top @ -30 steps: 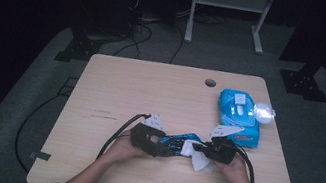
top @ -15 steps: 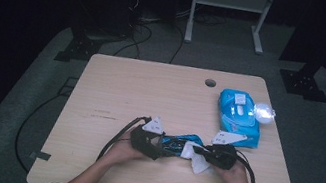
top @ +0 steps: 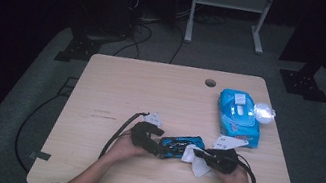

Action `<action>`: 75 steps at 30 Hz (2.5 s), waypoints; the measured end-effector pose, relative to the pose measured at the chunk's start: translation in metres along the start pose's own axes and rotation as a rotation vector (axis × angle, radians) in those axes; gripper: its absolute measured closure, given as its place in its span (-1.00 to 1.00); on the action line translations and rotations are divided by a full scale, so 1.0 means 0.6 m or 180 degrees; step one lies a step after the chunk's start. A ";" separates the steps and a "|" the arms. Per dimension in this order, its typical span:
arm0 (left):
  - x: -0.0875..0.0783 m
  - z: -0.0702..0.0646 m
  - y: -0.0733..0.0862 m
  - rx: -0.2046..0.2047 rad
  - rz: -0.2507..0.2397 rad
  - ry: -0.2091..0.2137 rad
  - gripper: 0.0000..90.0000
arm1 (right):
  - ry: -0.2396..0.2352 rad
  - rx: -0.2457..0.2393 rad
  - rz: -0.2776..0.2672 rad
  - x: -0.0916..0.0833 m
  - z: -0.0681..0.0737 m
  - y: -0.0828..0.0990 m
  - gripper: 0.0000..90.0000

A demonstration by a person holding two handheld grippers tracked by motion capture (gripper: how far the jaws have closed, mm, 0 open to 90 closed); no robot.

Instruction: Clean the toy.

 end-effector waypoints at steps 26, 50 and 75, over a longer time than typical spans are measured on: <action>0.002 -0.034 -0.019 0.0854 -0.0071 -0.0427 0.07 | -0.0118 0.0144 -0.0152 -0.033 0.000 -0.022 0.93; 0.007 -0.045 -0.016 0.0823 -0.0162 -0.0096 0.28 | 0.0111 0.0167 -0.0126 0.020 0.004 -0.107 0.93; -0.008 -0.024 -0.012 0.0793 -0.0186 -0.0222 0.29 | 0.0215 0.0108 -0.0166 0.038 0.009 -0.114 0.92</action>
Point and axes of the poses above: each handheld gripper's, and its own axes: x roughly forward along the jaws, y roughly out of its underside, z roughly to its left, the point moved 7 cm from there along x, roughly forward along the jaws, and after that the axes turned 4 degrees about z, right-handed, at the moved point
